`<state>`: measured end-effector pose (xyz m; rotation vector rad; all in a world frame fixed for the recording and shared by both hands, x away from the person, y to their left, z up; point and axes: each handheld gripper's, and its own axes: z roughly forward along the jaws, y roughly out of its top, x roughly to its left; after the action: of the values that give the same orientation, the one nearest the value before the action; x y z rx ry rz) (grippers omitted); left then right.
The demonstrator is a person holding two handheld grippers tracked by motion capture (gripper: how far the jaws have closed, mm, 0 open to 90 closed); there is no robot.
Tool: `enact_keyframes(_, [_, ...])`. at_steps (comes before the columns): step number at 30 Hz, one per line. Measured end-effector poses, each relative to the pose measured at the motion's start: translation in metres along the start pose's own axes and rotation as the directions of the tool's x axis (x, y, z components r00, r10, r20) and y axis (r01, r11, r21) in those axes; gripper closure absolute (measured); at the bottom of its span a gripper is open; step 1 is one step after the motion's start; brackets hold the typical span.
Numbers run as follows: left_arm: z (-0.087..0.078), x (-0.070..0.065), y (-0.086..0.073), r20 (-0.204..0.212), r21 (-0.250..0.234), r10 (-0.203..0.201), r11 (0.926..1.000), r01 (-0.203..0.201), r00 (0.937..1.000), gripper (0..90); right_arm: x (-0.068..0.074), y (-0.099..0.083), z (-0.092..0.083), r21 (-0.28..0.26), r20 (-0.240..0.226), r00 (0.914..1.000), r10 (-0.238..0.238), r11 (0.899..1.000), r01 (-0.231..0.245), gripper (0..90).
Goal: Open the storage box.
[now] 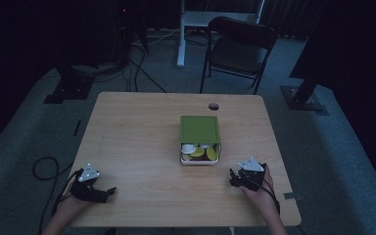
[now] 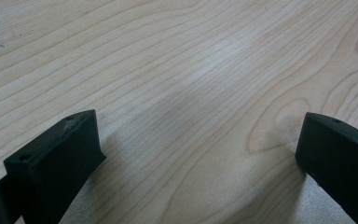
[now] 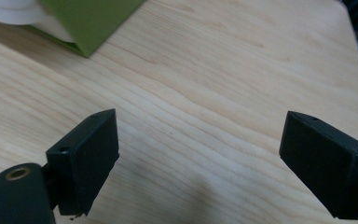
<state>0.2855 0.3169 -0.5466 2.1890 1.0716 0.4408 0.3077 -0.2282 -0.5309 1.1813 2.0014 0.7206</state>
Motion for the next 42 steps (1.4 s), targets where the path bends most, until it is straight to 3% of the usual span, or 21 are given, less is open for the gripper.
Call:
enact_keyframes(6, [0.0,0.0,0.0,0.0,0.0,0.0,1.0,0.0,1.0,0.0,0.012,0.007,-0.005,-0.033,0.01,0.998,-0.063,0.997,0.063,13.1])
enact_keyframes(12, [0.0,0.0,0.0,0.0,0.0,0.0,1.0,0.0,1.0,0.0,0.03,0.013,-0.009,-0.053,0.02,0.9847,-0.173,0.983,0.174,13.1])
enact_keyframes(17, [0.0,0.0,0.0,0.0,0.001,0.0,1.0,0.0,1.0,0.0,0.041,0.014,-0.01,-0.063,0.049,0.9678,-0.247,0.966,0.25,13.2])
enact_keyframes(20, [0.0,0.0,0.0,0.0,0.0,0.0,1.0,0.0,1.0,0.0,0.044,0.015,-0.011,-0.07,0.061,0.9622,-0.265,0.96,0.269,13.7])
enact_keyframes(24, [0.0,0.0,0.0,0.0,0.0,0.0,1.0,0.0,1.0,0.0,0.053,0.018,-0.015,-0.089,0.087,0.9407,-0.328,0.938,0.335,15.4])
enact_keyframes(26, [0.0,0.0,0.0,0.0,-0.001,-0.002,1.0,0.002,1.0,0.0,0.057,0.019,-0.016,-0.099,0.102,0.926,-0.364,0.923,0.373,16.2])
enact_keyframes(28, [0.0,0.0,0.0,0.0,-0.002,-0.002,1.0,0.002,1.0,0.0,0.057,0.019,-0.016,-0.099,0.102,0.926,-0.364,0.923,0.373,16.2])
enact_keyframes(29, [0.0,0.0,0.0,0.0,-0.001,-0.002,1.0,0.002,1.0,0.0,0.065,0.02,-0.018,-0.118,0.11,0.9057,-0.409,0.899,0.421,16.2])
enact_keyframes(32, [0.0,0.0,0.0,0.0,-0.001,-0.002,1.0,0.002,1.0,0.0,0.071,0.021,-0.018,-0.131,0.13,0.8798,-0.457,0.872,0.472,16.2])
enact_keyframes(33, [0.0,0.0,0.0,0.0,-0.001,-0.002,1.0,0.002,1.0,0.0,0.071,0.021,-0.018,-0.131,0.13,0.8798,-0.457,0.872,0.472,16.2])
enact_keyframes(34, [0.0,0.0,0.0,0.0,0.0,0.0,1.0,0.0,1.0,0.0,0.076,0.022,-0.018,-0.138,0.147,0.8541,-0.499,0.845,0.517,16.8])
enact_keyframes(38, [0.0,0.0,0.0,0.0,0.0,0.0,1.0,0.0,1.0,0.0,0.083,0.023,-0.018,-0.155,0.147,0.8239,-0.547,0.81,0.566,18.3])
enact_keyframes(39, [0.0,0.0,0.0,0.0,0.0,0.0,1.0,0.0,1.0,0.0,0.083,0.023,-0.018,-0.155,0.147,0.8239,-0.547,0.81,0.566,18.3])
enact_keyframes(40, [0.0,0.0,0.0,0.0,0.0,0.0,1.0,0.0,1.0,0.0,0.084,0.023,-0.018,-0.16,0.15,0.8176,-0.556,0.802,0.575,18.3])
enact_keyframes(41, [0.0,0.0,0.0,0.0,0.0,0.0,1.0,0.0,1.0,0.0,0.088,0.024,-0.02,-0.173,0.17,0.7949,-0.582,0.776,0.606,22.9])
enact_keyframes(42, [0.0,0.0,0.0,0.0,0.001,0.0,1.0,0.0,1.0,0.0,0.089,0.025,-0.02,-0.177,0.181,0.7841,-0.594,0.765,0.62,24.6])
